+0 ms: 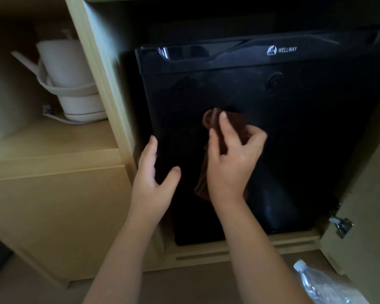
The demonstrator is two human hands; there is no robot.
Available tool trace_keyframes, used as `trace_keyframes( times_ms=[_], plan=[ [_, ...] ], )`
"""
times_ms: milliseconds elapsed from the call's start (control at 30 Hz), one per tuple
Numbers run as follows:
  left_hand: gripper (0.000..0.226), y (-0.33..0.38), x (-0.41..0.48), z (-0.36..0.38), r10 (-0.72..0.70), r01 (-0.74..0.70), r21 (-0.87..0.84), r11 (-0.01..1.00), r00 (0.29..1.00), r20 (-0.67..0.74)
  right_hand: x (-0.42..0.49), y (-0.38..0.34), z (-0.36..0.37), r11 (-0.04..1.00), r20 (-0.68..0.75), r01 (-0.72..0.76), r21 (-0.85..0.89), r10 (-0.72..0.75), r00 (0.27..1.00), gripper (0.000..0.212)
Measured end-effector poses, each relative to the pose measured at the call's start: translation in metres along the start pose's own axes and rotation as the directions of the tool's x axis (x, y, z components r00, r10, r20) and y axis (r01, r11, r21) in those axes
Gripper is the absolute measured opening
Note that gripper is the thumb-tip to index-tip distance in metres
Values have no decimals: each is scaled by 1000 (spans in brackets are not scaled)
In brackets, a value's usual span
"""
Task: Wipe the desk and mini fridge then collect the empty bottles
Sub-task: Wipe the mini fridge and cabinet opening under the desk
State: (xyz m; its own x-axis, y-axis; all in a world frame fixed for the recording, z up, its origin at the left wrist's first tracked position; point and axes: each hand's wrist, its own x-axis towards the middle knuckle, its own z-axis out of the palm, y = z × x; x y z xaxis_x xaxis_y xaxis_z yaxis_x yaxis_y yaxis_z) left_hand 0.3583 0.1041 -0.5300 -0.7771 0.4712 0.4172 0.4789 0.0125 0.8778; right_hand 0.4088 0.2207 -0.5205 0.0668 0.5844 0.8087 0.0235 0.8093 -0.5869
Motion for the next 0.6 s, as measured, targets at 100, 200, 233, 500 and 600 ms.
trace_keyframes(
  times_ms=[100,200,233,500,600],
  plan=[
    [66,7,3,-7,35,-35,-5,999,999,37,15,-8,5,996,-79,-92,21,94,992,31],
    [63,14,5,-13,70,-69,-13,998,996,55,-2,-20,18,998,-14,12,-56,-13,1000,27],
    [61,16,6,-15,71,-71,-20,997,996,52,-14,-24,21,993,62,77,-89,-72,995,27],
    [61,42,21,-21,58,-56,-40,998,997,48,26,-21,5,996,-42,-61,60,64,997,29],
    [58,52,30,-25,76,-75,-15,997,996,49,65,-19,-5,954,-117,-240,182,263,958,31]
  ],
)
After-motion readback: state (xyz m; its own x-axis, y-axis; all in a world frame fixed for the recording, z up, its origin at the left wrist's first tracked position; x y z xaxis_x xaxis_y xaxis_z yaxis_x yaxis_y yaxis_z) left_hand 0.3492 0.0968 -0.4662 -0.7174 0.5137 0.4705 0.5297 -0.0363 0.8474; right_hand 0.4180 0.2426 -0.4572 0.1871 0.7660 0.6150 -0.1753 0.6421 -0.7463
